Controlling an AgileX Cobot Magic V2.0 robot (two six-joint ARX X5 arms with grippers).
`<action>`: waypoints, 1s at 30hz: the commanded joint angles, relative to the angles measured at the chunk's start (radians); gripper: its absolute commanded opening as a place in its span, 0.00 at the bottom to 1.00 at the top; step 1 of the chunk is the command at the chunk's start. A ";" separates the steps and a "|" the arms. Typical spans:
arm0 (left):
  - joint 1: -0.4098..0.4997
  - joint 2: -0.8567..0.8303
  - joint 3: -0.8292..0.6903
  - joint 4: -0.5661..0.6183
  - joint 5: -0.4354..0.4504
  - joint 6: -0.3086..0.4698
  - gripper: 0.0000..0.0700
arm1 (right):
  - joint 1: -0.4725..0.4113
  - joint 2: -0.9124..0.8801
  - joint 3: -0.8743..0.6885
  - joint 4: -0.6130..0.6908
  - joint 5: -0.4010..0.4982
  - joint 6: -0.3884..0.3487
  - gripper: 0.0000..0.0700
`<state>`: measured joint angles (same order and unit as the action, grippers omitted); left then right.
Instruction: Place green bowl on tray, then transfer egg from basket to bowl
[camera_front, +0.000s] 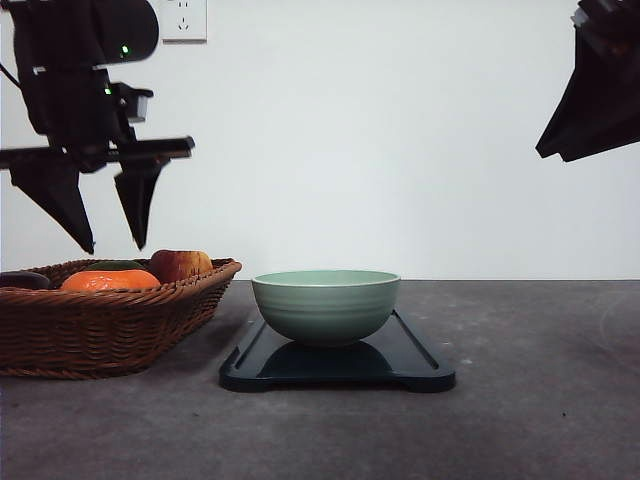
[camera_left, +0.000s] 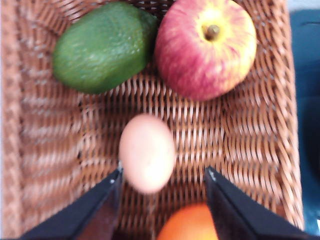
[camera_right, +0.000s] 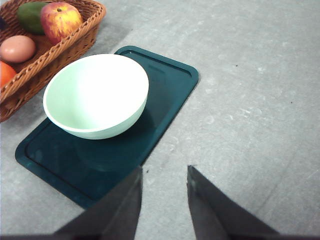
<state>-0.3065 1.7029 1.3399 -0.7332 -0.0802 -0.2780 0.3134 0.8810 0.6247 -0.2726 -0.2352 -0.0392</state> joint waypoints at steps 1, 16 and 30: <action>0.003 0.037 0.026 0.015 -0.008 -0.008 0.51 | 0.003 0.007 0.001 0.011 0.001 -0.015 0.25; 0.037 0.165 0.026 0.045 -0.035 -0.002 0.51 | 0.003 0.007 0.001 0.011 0.001 -0.018 0.25; 0.037 0.177 0.026 0.051 -0.034 0.001 0.41 | 0.003 0.007 0.001 0.011 0.001 -0.022 0.25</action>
<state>-0.2676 1.8580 1.3403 -0.6819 -0.1085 -0.2783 0.3134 0.8810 0.6247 -0.2722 -0.2352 -0.0494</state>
